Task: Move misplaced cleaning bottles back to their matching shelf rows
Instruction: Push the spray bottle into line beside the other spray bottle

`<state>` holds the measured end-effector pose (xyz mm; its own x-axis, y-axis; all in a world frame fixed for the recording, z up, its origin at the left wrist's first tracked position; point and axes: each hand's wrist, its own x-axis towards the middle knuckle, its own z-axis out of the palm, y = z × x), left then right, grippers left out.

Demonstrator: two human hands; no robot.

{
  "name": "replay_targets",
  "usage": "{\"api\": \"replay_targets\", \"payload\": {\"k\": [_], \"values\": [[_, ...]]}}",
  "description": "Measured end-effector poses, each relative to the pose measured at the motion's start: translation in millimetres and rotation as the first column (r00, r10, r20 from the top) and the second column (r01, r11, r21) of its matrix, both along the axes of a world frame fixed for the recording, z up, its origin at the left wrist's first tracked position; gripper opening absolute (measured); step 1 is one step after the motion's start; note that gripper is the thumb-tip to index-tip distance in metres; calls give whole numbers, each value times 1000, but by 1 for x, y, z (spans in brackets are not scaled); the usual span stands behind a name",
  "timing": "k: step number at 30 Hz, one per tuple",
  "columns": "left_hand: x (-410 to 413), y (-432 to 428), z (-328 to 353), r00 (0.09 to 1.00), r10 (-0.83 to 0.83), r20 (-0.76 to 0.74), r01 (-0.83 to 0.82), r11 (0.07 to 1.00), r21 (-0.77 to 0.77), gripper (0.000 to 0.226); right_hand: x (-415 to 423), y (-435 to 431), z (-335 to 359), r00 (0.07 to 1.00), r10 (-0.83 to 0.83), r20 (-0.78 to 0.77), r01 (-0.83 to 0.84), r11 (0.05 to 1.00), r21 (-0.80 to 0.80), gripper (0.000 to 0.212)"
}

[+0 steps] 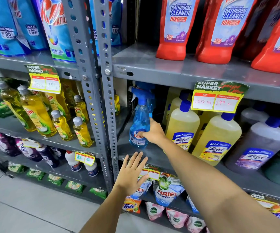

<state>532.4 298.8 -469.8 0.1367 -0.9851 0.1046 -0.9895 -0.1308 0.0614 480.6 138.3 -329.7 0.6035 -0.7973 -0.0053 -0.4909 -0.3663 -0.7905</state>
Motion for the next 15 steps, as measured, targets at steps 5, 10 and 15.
{"api": "replay_targets", "payload": {"k": [5, 10, 15], "values": [[0, 1, 3, 1000, -12, -13, 11, 999, -33, 71, 7, 0, -2, 999, 32, -24, -32, 999, -9, 66], [1, 1, 3, 1000, -5, -3, 5, 1000, -16, 68, 8, -3, -3, 997, 39, -68, -41, 999, -27, 66], [1, 1, 2, 1000, -7, -4, 7, 1000, -25, 68, 6, -5, -4, 996, 52, -74, -55, 998, -34, 67]]}}
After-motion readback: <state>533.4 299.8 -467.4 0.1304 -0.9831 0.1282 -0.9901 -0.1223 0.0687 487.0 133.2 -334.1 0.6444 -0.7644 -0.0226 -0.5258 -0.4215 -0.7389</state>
